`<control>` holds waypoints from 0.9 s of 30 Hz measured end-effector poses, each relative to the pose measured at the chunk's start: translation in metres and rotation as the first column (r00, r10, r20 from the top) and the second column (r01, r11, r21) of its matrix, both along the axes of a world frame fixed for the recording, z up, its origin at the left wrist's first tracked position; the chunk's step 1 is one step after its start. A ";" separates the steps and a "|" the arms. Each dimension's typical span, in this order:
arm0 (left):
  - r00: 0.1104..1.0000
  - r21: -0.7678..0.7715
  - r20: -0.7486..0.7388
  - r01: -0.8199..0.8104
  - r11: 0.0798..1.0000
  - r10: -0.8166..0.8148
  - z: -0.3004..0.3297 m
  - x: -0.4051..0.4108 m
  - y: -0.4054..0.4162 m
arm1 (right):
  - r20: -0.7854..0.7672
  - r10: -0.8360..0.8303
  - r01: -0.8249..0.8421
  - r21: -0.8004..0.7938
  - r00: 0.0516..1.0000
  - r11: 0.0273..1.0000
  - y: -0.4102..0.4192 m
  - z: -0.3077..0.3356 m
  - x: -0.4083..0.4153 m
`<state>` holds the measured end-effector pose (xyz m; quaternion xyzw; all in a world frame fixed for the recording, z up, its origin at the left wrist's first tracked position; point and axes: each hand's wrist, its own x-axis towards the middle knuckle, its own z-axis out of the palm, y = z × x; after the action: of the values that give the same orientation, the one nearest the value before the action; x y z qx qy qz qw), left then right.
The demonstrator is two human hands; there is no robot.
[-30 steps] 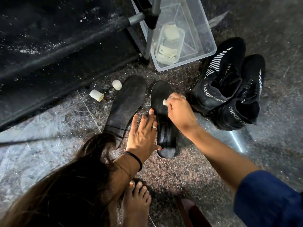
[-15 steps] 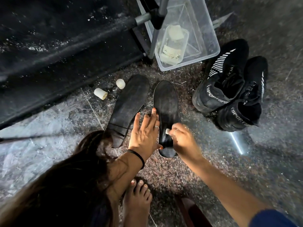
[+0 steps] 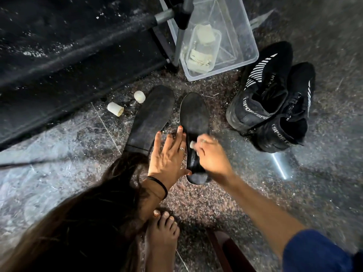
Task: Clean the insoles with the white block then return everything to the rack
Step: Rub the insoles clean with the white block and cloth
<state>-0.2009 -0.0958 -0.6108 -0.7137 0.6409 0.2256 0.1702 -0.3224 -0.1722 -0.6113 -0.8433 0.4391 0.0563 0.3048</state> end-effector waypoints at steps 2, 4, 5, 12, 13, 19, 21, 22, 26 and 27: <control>1.000 -0.001 0.013 0.019 1.000 -0.019 -0.001 0.001 0.000 | 0.049 0.001 -0.006 0.096 0.999 0.995 0.025 0.007 -0.013; 1.000 0.007 0.010 0.029 1.000 -0.029 -0.001 0.000 -0.001 | 0.087 -0.002 -0.010 0.132 0.996 0.991 0.034 0.008 -0.018; 0.999 0.010 0.011 0.032 0.999 -0.032 -0.001 0.000 -0.001 | 0.082 -0.001 -0.011 0.138 0.997 0.990 0.032 0.006 -0.017; 1.000 -0.010 0.015 0.026 1.000 -0.025 -0.002 0.003 0.001 | 0.043 -0.126 0.126 0.004 0.991 0.992 -0.005 -0.013 0.028; 0.999 -0.016 0.017 0.031 0.999 -0.031 -0.002 0.003 0.002 | 0.056 -0.149 0.150 -0.017 0.987 0.989 -0.006 -0.014 0.031; 1.000 -0.033 -0.006 -0.014 0.999 0.014 -0.002 0.004 0.002 | 0.033 -0.107 0.108 -0.014 0.994 0.994 0.024 -0.006 0.010; 0.999 -0.044 -0.020 -0.033 0.998 0.032 -0.004 0.004 0.003 | 0.032 -0.118 0.118 -0.017 0.993 0.993 0.022 -0.004 0.012; 0.999 -0.056 -0.022 -0.036 0.998 0.035 -0.004 0.004 0.004 | 0.041 -0.111 0.112 -0.035 0.993 0.993 0.018 -0.004 0.016; 0.999 -0.060 -0.022 -0.039 0.997 0.038 -0.005 0.004 0.004 | 0.059 -0.132 0.136 -0.073 0.990 0.988 -0.012 -0.006 0.037; 0.999 -0.061 -0.022 -0.037 0.997 0.036 -0.005 0.004 0.003 | 0.064 -0.137 0.142 -0.086 0.988 0.986 -0.020 -0.008 0.042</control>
<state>-0.1968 -0.0923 -0.6154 -0.7277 0.6362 0.2165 0.1376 -0.2801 -0.1927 -0.6191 -0.8246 0.4902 -0.0097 0.2821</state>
